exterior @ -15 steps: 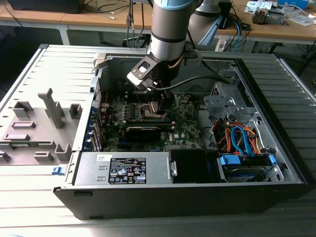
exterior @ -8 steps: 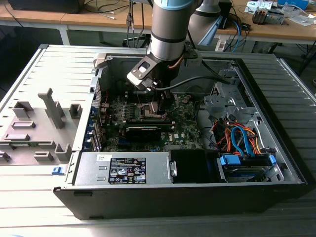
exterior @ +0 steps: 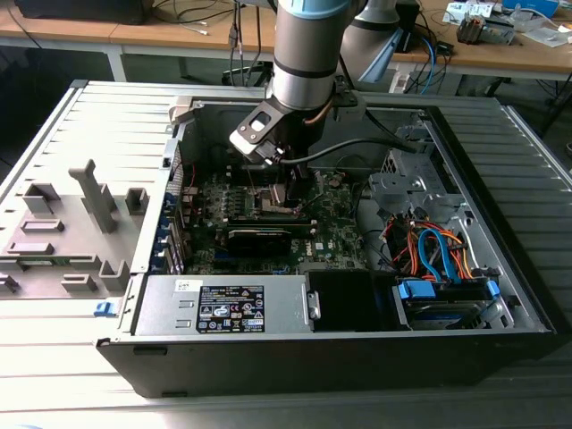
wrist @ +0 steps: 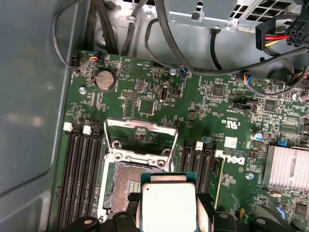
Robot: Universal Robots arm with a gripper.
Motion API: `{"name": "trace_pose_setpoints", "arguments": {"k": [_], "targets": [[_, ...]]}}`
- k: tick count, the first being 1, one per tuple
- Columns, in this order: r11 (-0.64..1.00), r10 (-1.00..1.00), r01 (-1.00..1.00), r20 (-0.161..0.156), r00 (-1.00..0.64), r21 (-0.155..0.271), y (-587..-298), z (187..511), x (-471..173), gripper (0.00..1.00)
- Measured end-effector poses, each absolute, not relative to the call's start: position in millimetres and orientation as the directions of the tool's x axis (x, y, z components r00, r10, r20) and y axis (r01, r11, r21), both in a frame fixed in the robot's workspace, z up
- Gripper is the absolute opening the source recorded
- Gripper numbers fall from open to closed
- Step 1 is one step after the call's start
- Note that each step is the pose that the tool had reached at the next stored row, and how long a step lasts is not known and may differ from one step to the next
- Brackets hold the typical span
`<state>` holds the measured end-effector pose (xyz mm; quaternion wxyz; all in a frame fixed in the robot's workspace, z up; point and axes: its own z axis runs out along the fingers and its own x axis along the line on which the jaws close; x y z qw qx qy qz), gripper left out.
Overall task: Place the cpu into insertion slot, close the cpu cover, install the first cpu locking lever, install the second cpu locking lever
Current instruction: 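Place the cpu into insertion slot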
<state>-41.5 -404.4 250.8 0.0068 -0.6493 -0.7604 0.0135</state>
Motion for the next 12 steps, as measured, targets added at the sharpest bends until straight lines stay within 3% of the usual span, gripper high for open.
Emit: {"name": "trace_pose_setpoints", "arguments": {"k": [12], "targets": [[0.14,0.99,0.99,-0.007,-0.14,-0.029,-404.4,250.1,-41.5,0.55]]}}
